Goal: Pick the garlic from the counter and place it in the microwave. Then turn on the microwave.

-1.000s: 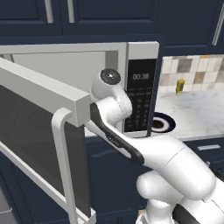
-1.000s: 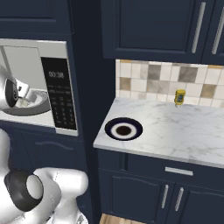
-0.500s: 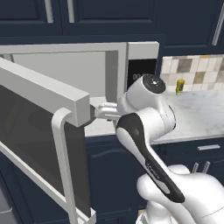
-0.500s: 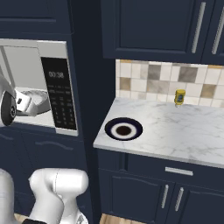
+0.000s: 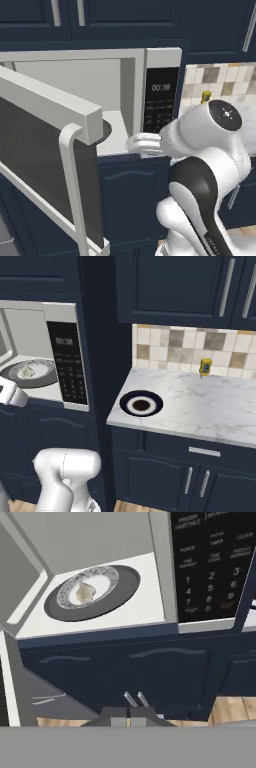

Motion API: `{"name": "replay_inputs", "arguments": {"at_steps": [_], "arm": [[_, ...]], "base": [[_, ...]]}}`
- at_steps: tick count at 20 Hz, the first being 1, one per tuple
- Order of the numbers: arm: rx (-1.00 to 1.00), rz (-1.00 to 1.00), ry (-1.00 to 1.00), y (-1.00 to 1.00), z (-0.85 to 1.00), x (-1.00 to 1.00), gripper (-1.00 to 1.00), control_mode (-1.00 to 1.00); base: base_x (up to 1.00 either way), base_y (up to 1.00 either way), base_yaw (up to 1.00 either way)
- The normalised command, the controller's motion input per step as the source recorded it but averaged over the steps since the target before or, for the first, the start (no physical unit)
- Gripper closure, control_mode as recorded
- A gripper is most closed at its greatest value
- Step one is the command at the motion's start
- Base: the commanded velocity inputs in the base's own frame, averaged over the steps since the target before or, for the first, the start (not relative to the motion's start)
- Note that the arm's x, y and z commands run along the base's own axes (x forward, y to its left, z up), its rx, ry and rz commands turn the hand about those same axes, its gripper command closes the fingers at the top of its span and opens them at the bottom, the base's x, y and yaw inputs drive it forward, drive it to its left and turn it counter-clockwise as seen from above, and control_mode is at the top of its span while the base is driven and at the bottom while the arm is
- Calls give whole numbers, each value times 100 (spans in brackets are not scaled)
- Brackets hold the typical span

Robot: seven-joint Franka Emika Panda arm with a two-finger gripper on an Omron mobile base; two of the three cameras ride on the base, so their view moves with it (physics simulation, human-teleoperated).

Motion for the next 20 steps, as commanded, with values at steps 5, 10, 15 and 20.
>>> {"name": "replay_inputs", "arguments": {"at_steps": [5, 10, 15, 20], "arm": [[0, 0, 0, -23, 29, -100, 100, -100], [0, 0, -1, -11, 21, -100, 100, -100], [-1, -1, -17, 2, 10, -100, 100, -100], [-5, -1, -31, 10, 14, -99, 100, -100]], "base": [[0, 0, 0], [0, 0, 0], [0, 0, 0], [0, 0, 0]]}}
